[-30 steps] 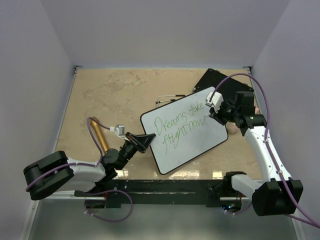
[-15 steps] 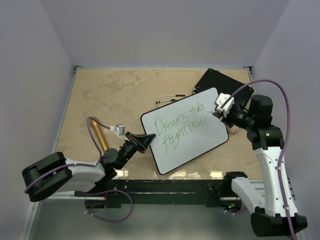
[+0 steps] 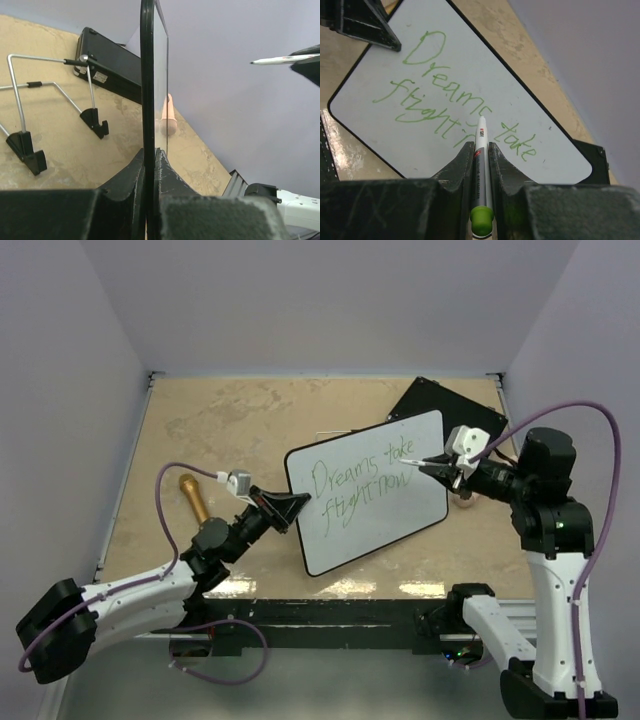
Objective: Write a sentence on the whiteboard
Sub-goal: Write a sentence on the whiteboard, then put down the whiteboard on the whiteboard stand.
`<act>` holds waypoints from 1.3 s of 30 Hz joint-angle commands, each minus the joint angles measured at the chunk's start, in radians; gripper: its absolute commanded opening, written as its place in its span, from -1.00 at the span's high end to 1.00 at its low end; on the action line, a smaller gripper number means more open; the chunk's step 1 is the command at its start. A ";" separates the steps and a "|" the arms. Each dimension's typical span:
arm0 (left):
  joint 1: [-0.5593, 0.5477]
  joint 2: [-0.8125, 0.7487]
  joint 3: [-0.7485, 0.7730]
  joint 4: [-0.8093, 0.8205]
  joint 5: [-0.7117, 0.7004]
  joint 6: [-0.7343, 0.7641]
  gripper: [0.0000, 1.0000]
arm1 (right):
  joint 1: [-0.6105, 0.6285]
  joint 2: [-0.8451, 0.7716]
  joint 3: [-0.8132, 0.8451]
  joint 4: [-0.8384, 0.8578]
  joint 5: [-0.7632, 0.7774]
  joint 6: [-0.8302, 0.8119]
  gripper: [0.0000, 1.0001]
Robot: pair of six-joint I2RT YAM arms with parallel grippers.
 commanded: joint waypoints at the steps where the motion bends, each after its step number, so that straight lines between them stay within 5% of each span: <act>1: 0.046 -0.049 0.137 -0.085 0.045 0.117 1.00 | 0.000 -0.025 0.143 -0.098 -0.114 -0.015 1.00; 10: 0.131 -0.057 0.300 -0.201 0.116 0.158 1.00 | 0.000 -0.005 0.273 -0.186 -0.168 -0.044 1.00; 27: 0.362 -0.037 0.575 -0.364 0.318 0.198 1.00 | 0.000 -0.005 0.267 -0.185 -0.194 -0.042 1.00; 39: 0.458 0.044 0.645 -0.278 0.435 0.135 1.00 | -0.002 -0.007 0.232 -0.163 -0.194 -0.032 1.00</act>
